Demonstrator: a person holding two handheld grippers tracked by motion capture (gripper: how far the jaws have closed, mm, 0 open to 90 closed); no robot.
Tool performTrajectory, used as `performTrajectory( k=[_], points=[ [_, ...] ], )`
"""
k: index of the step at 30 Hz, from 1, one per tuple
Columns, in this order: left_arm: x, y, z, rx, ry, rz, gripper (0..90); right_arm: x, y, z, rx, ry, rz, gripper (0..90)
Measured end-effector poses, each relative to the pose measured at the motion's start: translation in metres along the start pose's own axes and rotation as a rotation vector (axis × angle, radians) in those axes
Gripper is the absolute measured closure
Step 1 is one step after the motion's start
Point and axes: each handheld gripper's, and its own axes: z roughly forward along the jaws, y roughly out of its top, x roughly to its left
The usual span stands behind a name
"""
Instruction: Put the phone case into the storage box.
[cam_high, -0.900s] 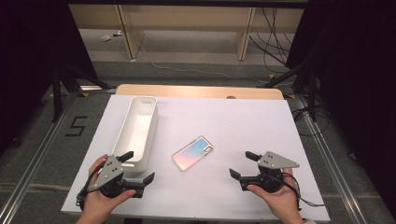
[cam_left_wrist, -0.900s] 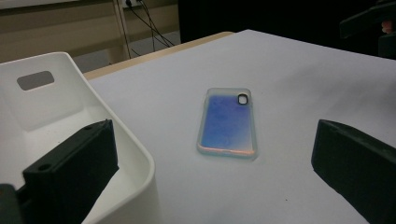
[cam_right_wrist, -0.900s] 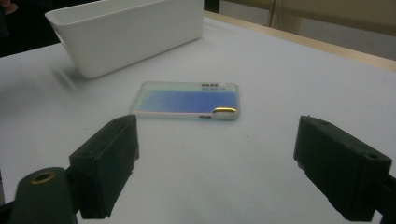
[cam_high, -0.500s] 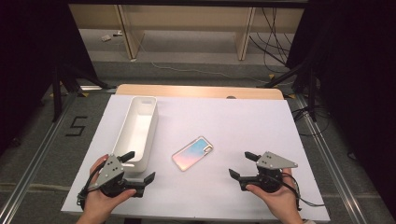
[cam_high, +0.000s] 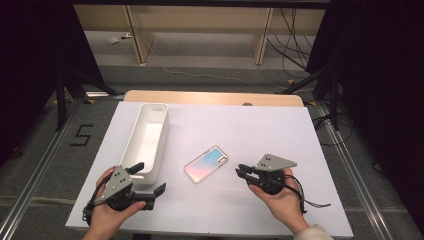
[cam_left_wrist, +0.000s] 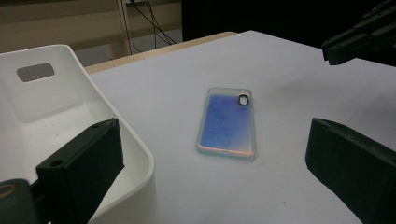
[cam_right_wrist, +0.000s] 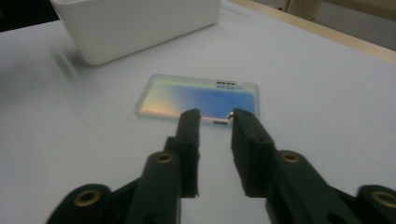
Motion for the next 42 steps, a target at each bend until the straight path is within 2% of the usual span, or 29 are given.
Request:
performTrajectory(
  k=[2, 3, 7, 8, 11, 15, 16, 19, 23, 24, 27, 28, 29, 30, 32, 33, 37, 39, 41, 42],
  points=[
    [0.0, 0.0, -0.001, 0.004, 0.004, 0.0, 3.6, 0.0, 0.003, 0.004, 0.004, 0.008, 0.0, 87.0],
    [-0.001, 0.0, -0.001, 0.006, 0.006, -0.003, 3.6, 0.002, 0.008, 0.012, 0.021, 0.028, 0.0, 90.0],
    [0.0, 0.0, 0.0, 0.001, -0.001, -0.001, 3.8, 0.009, 0.017, 0.029, 0.065, 0.054, -0.007, 90.0],
    [0.0, 0.0, 0.0, 0.001, -0.001, -0.001, 3.9, 0.009, 0.017, 0.029, 0.065, 0.054, -0.007, 90.0],
    [-0.001, 0.0, 0.0, -0.001, -0.001, -0.003, 4.1, 0.017, 0.026, 0.047, 0.095, 0.079, -0.009, 90.0],
    [0.0, 0.0, 0.0, 0.0, -0.004, 0.007, 4.3, 0.022, 0.033, 0.06, 0.114, 0.101, -0.02, 90.0],
    [-0.001, 0.0, 0.0, 0.0, -0.002, -0.004, 4.3, 0.023, 0.035, 0.064, 0.115, 0.103, -0.026, 90.0],
    [-0.001, 0.0, -0.001, 0.007, 0.003, 0.0, 4.3, 0.028, 0.04, 0.081, 0.166, 0.114, -0.018, 90.0],
    [-0.002, 0.0, -0.001, 0.007, 0.001, 0.002, 4.4, 0.031, 0.04, 0.095, 0.171, 0.107, -0.027, 90.0],
    [-0.002, 0.0, -0.001, 0.006, 0.0, 0.008, 4.5, 0.032, 0.041, 0.103, 0.203, 0.114, -0.033, 90.0],
    [-0.002, 0.0, -0.001, 0.006, 0.0, 0.009, 4.5, 0.034, 0.04, 0.11, 0.215, 0.123, -0.026, 90.0],
    [-0.002, 0.0, -0.001, 0.007, -0.001, 0.009, 4.5, 0.034, 0.04, 0.113, 0.222, 0.125, -0.04, 90.0],
    [-0.002, 0.0, -0.001, 0.008, 0.0, 0.002, 4.5, 0.036, 0.039, 0.117, 0.223, 0.121, -0.028, 90.0],
    [-0.002, 0.0, -0.001, 0.011, -0.01, 0.007, 4.4, 0.037, 0.037, 0.123, 0.235, 0.133, -0.043, 90.0],
    [-0.002, -0.001, -0.001, 0.009, -0.018, -0.001, 4.4, 0.039, 0.037, 0.125, 0.252, 0.134, -0.03, 90.0],
    [-0.003, 0.0, -0.001, 0.012, -0.012, 0.005, 4.4, 0.041, 0.035, 0.131, 0.268, 0.136, -0.055, 90.0],
    [-0.003, 0.0, -0.002, 0.009, -0.011, 0.009, 4.5, 0.045, 0.032, 0.137, 0.293, 0.138, -0.047, 90.0],
    [-0.003, 0.0, -0.002, 0.004, -0.012, 0.003, 4.5, 0.047, 0.031, 0.141, 0.315, 0.149, -0.057, 90.0],
    [-0.003, 0.0, -0.002, 0.004, -0.014, -0.002, 4.5, 0.049, 0.03, 0.142, 0.308, 0.14, -0.064, 90.0],
    [-0.003, 0.0, -0.003, 0.005, -0.014, 0.001, 4.5, 0.049, 0.031, 0.142, 0.321, 0.15, -0.063, 90.0]
  ],
)
